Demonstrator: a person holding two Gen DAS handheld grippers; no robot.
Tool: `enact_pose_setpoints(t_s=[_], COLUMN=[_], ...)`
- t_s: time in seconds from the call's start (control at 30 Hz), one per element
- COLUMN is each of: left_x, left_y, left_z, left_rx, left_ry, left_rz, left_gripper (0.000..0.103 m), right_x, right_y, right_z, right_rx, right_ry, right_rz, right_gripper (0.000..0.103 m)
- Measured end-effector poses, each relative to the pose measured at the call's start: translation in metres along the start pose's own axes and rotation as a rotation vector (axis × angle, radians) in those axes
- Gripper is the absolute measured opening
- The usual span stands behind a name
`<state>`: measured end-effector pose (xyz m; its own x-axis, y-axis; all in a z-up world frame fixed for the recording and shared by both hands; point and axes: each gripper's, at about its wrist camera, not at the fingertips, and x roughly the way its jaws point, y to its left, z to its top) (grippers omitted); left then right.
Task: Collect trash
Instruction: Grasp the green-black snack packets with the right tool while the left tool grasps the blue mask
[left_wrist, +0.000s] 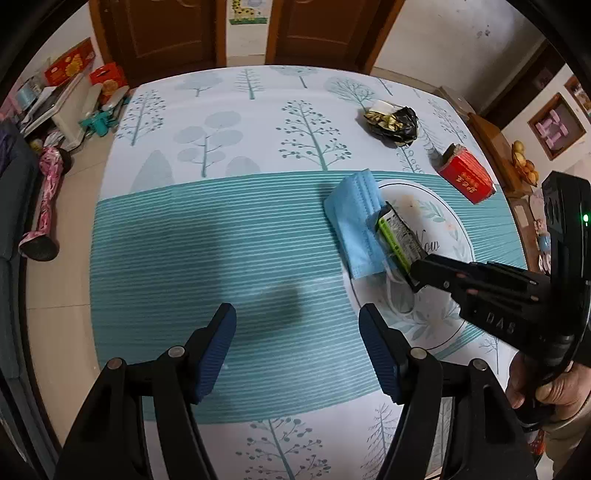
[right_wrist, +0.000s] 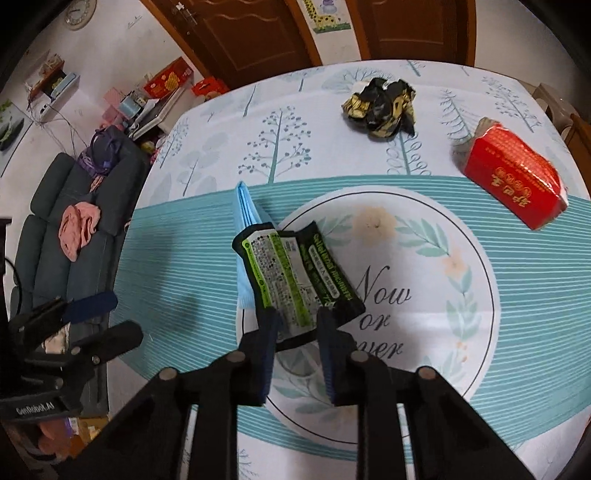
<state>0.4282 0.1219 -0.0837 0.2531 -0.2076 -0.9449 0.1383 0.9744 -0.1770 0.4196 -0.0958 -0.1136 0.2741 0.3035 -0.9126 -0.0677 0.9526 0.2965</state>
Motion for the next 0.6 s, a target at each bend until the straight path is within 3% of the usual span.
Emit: enact_pose_setpoints(t_s=[0.13, 0.37, 0.6], left_x=[0.003, 0.008, 0.027], left_y=[-0.006, -0.016, -0.026], left_z=[0.009, 0.027, 0.053], left_rx=[0.021, 0.035, -0.030], left_ry=[0.006, 0.014, 0.062], left_rz=[-0.017, -0.039, -0.104], left_gripper=[0.067, 0.067, 0.071], right_x=[0.000, -0.017, -0.031], right_y=[0.002, -0.003, -0.024], right_z=[-0.002, -0.004, -0.011], right_rx=[-0.024, 0.008, 0.079], right_ry=[-0.011, -0.075, -0.131], right_rz=[0.006, 0.003, -0.038], right_gripper=[0.006, 0.004, 0.003])
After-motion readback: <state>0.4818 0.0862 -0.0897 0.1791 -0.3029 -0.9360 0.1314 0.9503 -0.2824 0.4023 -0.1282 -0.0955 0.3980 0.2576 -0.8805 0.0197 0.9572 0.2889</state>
